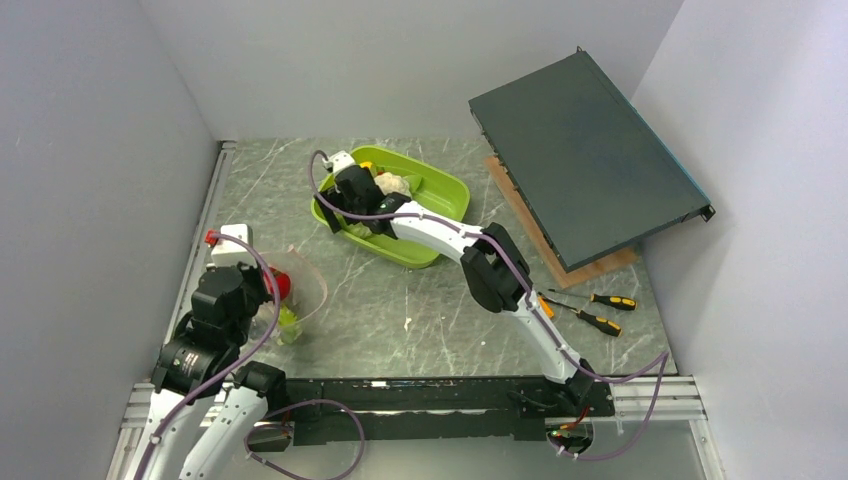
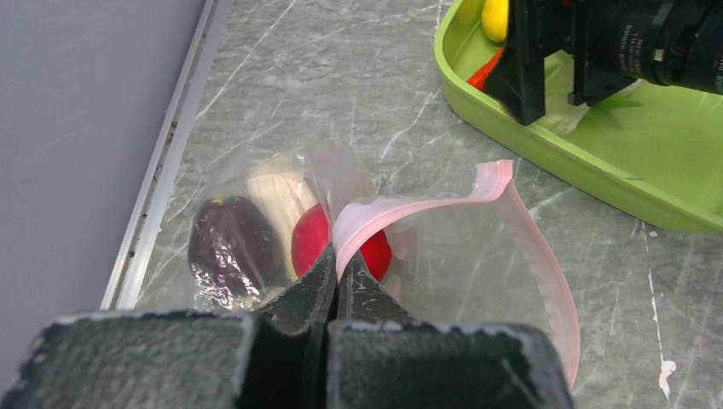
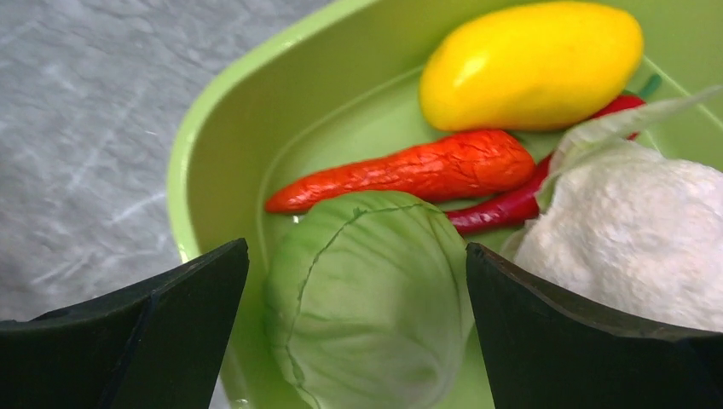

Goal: Place the food in the zip-top bag and seal the zipper
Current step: Pick up the fake vegetable from the bin.

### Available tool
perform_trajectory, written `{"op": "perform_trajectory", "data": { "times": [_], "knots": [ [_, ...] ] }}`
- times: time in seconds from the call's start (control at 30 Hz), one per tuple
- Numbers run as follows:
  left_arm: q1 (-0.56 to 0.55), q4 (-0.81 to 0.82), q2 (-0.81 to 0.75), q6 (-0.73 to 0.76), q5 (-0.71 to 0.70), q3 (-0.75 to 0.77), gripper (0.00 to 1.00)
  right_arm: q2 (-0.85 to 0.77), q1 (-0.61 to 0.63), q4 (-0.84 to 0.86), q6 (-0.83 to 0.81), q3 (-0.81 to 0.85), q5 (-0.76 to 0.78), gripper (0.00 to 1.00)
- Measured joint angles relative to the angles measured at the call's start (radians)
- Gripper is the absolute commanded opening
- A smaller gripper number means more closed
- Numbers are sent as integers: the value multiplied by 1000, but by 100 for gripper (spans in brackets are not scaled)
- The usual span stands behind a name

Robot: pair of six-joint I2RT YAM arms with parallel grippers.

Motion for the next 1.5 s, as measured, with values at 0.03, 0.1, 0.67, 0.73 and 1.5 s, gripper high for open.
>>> {"op": "perform_trajectory", "data": {
  "times": [0.03,0.1,0.67,0.73,1.5],
  "knots": [
    [0,0,3,0,-5,0,0,0,-2,-19,-6,0,12,99],
    [0,0,10,0,-13,0,0,0,-7,-44,-9,0,34,97],
    [0,3,43,1,-18,0,0,-393,-116,-159,-25,-519,344,97],
    [0,3,44,1,-18,0,0,-429,-126,-129,-39,-531,310,97],
    [0,10,83,10,16,0,0,-55,-106,148,429,-145,48,80]
  ]
}}
